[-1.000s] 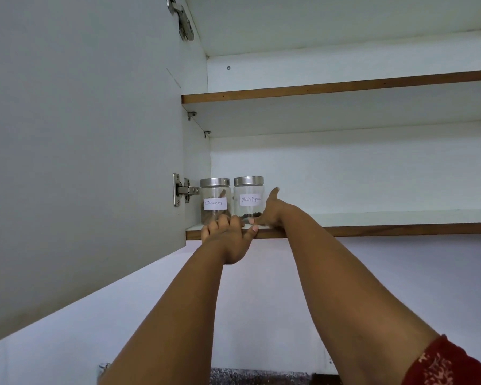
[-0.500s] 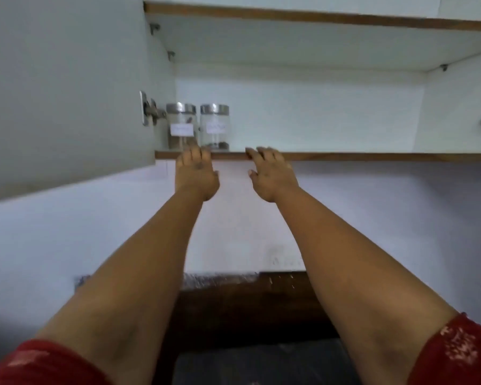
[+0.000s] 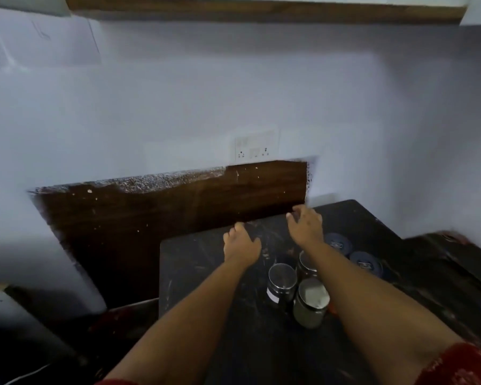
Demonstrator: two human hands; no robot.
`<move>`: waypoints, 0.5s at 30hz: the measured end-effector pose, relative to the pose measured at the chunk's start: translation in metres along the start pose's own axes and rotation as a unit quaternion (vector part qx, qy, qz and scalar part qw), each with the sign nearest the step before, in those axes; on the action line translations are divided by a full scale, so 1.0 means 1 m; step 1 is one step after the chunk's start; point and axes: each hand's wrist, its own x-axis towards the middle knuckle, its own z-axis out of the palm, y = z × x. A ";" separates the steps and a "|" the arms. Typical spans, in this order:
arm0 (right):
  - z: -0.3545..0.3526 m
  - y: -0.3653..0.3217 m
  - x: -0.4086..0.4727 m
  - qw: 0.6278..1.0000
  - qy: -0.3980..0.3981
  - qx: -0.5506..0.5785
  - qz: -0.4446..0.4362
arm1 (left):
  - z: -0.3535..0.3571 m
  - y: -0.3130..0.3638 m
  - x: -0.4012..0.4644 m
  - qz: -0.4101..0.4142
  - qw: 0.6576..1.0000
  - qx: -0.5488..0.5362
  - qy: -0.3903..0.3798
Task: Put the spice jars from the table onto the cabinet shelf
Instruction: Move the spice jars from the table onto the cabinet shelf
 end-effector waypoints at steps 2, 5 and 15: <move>0.004 0.023 -0.009 0.997 -0.056 -0.053 0.010 | 0.019 -0.015 -0.004 -0.023 0.999 -0.009 -0.035; 0.012 0.031 -0.026 0.983 -0.155 -0.098 -0.007 | 0.036 -0.022 -0.005 -0.054 0.997 -0.025 -0.052; 0.049 0.048 -0.068 0.920 -0.287 -0.261 -0.058 | 0.073 -0.039 -0.023 -0.052 0.991 -0.022 -0.119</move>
